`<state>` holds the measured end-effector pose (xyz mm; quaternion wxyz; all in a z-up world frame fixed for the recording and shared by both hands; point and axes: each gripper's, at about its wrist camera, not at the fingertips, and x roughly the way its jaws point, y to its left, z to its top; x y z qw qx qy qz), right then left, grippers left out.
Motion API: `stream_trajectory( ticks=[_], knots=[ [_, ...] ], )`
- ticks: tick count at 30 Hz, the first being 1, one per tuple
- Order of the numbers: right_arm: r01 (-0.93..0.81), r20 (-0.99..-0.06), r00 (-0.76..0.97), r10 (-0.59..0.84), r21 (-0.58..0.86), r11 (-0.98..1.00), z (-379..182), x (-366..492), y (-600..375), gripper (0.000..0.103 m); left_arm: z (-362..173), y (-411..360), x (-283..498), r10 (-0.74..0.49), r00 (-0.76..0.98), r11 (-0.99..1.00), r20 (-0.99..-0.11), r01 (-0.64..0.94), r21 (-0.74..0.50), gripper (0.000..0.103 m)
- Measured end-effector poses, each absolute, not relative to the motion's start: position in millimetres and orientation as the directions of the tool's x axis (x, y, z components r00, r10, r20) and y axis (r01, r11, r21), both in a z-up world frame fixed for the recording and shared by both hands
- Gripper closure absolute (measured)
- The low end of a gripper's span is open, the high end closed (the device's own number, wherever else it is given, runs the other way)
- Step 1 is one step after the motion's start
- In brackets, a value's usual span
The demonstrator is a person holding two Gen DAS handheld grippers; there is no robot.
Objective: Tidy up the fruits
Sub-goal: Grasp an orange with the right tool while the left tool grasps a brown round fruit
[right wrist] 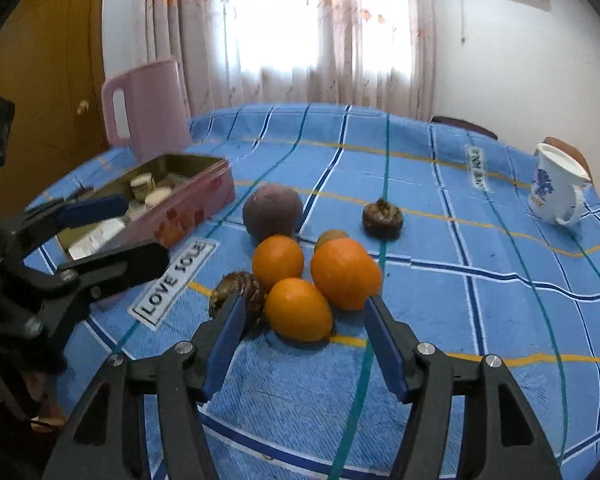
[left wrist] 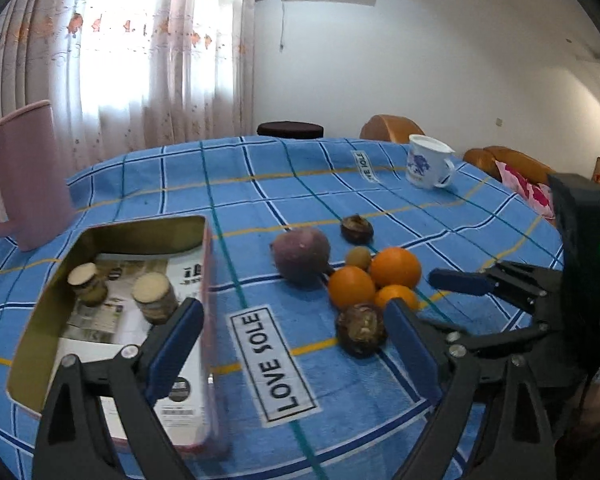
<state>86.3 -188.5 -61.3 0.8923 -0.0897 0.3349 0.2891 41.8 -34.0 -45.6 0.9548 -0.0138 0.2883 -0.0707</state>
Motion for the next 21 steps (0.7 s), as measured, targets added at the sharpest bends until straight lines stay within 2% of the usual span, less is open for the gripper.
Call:
stream_trajectory(
  ticks=[1,6,11,14,21],
  knots=[
    [-0.582,-0.658,0.598,0.457,0.036,0.812,-63,88,-187,0.044,-47,-35,44,-0.142,0.821,0.99,-0.553,0.127,-0.065,0.009],
    [-0.591,-0.688,0.575,0.444,0.025,0.806,-68,96,-182,0.045,-50,-38,45,-0.148,0.814,0.989,-0.561,0.135,-0.066,0.009],
    [-0.602,-0.703,0.574,0.419,-0.015,0.799,-72,93,-176,0.061,-50,-37,41,-0.148,0.819,0.989,-0.554,0.129,-0.075,0.01],
    [-0.606,-0.706,0.575,0.414,-0.027,0.795,-73,93,-174,0.062,-50,-42,39,-0.146,0.821,0.989,-0.552,0.134,-0.061,0.01],
    [-0.571,-0.618,0.637,0.461,0.025,0.821,-61,82,-200,0.062,-48,-58,36,-0.146,0.822,0.986,-0.55,0.164,-0.017,0.012]
  ],
)
